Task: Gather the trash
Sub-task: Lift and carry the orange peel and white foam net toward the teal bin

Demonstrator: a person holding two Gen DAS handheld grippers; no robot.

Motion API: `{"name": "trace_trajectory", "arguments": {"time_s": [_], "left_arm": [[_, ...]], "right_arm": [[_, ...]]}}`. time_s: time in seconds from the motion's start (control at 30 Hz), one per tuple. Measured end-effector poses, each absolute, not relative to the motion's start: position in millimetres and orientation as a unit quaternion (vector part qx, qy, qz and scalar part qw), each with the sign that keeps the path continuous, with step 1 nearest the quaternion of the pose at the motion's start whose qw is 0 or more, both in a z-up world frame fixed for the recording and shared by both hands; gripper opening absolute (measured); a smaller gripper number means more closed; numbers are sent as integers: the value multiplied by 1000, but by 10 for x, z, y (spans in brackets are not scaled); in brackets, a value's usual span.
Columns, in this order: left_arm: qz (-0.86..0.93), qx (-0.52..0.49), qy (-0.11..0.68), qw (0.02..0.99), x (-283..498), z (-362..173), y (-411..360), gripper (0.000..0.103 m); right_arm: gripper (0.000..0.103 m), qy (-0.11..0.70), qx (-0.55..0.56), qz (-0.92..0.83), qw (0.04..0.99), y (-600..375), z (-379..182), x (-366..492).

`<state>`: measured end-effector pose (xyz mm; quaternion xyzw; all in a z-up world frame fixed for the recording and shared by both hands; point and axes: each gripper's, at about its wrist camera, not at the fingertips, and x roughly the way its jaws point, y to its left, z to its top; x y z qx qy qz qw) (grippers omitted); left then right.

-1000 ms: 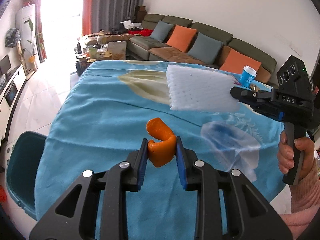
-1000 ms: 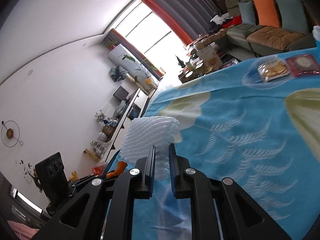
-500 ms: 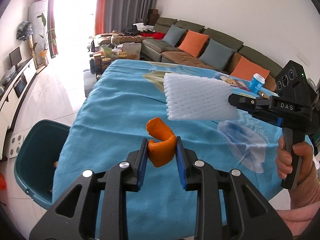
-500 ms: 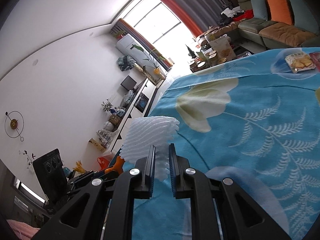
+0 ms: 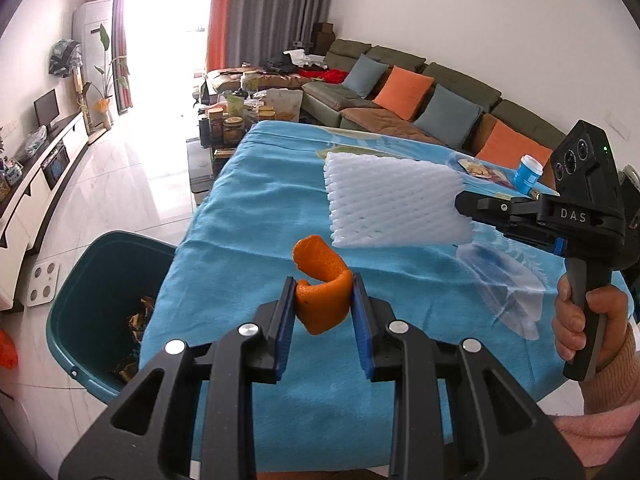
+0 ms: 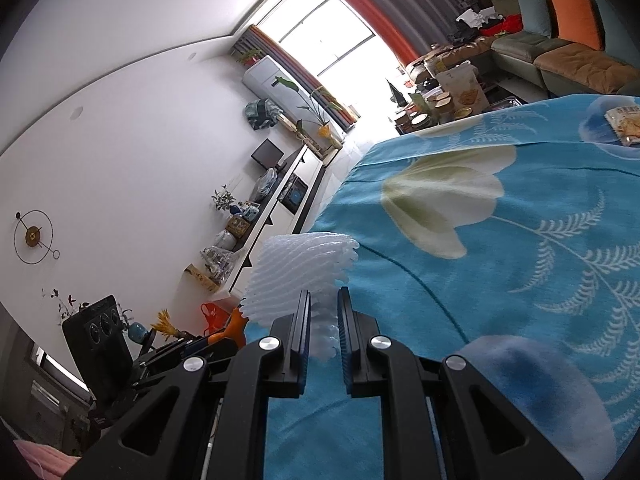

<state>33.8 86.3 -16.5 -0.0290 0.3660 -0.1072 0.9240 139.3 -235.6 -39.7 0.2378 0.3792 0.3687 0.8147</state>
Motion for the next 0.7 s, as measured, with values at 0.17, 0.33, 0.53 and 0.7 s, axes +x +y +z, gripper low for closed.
{"name": "trace_trajectory", "arguments": {"time_s": [0.17,0.33,0.53,0.7], "left_arm": [[-100,-29,364,926,303,-150,919,27],[-93,-32,362,927,288,-130,1008,27],[-85,-33,361,928,254,-126,1069,27],[-79,-34,361,929,230,-118,1135,27]], "right_arm": [[12,381,236,374,812,-2296,-413,1423],[12,381,234,378,810,-2231,-418,1452],[12,383,236,384,807,-2176,-423,1485],[12,384,234,388,804,-2142,-451,1501]]}}
